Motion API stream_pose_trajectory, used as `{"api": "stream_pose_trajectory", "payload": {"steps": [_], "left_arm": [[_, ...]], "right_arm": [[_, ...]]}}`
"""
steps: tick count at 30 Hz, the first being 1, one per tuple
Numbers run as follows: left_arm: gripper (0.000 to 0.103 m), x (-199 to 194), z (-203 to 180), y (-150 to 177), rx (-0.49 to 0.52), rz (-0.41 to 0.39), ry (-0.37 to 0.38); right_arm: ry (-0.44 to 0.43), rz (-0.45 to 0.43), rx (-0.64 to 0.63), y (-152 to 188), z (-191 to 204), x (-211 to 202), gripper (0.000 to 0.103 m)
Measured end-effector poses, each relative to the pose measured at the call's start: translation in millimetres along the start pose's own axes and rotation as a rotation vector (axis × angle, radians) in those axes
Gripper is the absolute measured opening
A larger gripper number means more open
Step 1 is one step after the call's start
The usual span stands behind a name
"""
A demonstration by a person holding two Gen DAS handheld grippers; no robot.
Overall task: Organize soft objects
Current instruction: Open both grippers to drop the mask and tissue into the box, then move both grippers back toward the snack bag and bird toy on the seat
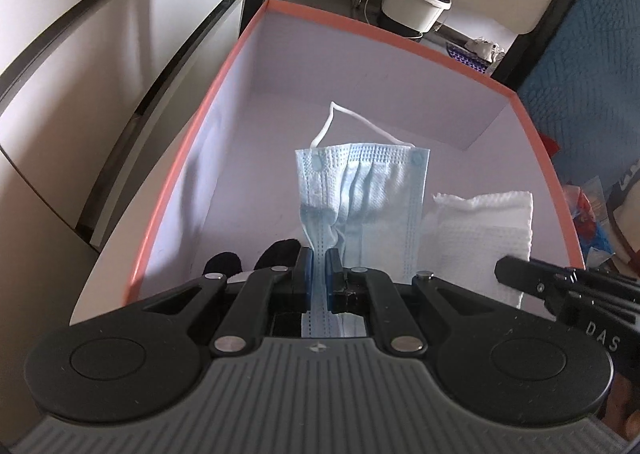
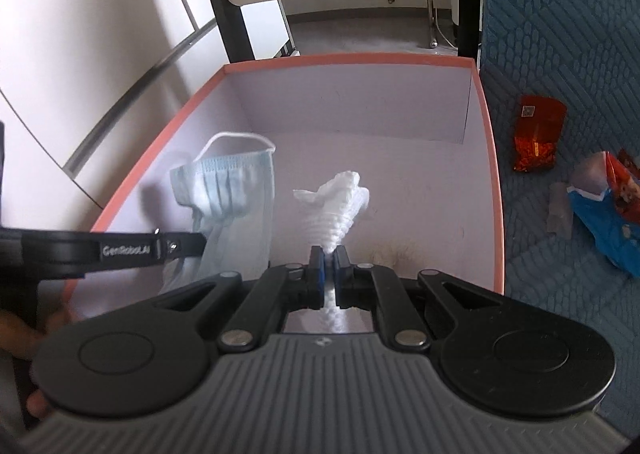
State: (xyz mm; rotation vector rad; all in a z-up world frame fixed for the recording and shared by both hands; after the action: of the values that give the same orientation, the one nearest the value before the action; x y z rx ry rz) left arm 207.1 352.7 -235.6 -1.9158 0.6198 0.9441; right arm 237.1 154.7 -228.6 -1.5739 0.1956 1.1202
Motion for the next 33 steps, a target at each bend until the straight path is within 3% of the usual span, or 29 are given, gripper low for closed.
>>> {"api": "stream_pose_trajectory", "payload": {"steps": [3,5,7,9,11,24,33], "left_arm": [[0.009,-1,2,1,-0.011,-0.004,-0.005],[0.017,-2,4,1,-0.025,0.006,-0.022],[0.041,-5,4,2,-0.034,0.005,-0.006],[0.047,-14,3,4,-0.022,-0.017,-0.018],[0.048,-24,0,6,-0.002,-0.036,-0.040],[0.050,-107,-47,20,0.031,-0.201,-0.027],[0.050,-140,-95,52,0.054,-0.256,0.007]], "right_arm": [[-0.006,0.002,0.002,-2,0,2,0.010],[-0.009,-0.012,0.008,-4,0,-1,0.011],[-0.007,-0.024,0.017,-6,-2,-6,0.016],[0.004,-0.023,0.020,-7,-4,-9,0.037],[-0.005,-0.024,0.028,-7,-6,-13,0.049],[-0.037,-0.148,0.023,1,-11,-91,0.049],[-0.025,-0.218,0.033,18,-35,-143,0.049]]}}
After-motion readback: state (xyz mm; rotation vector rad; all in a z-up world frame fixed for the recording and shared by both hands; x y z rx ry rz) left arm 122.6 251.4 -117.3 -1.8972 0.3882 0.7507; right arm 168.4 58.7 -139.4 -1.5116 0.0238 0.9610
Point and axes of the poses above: each gripper's, at about its wrist camera, not at the fingertips, and x roughly the way its jaws point, z to its left, y to its underside, the point moved 7 cm from there along x, roughly the way its jaws point, and after that the axes turned 5 degrees about y, right-handed, at the moved point
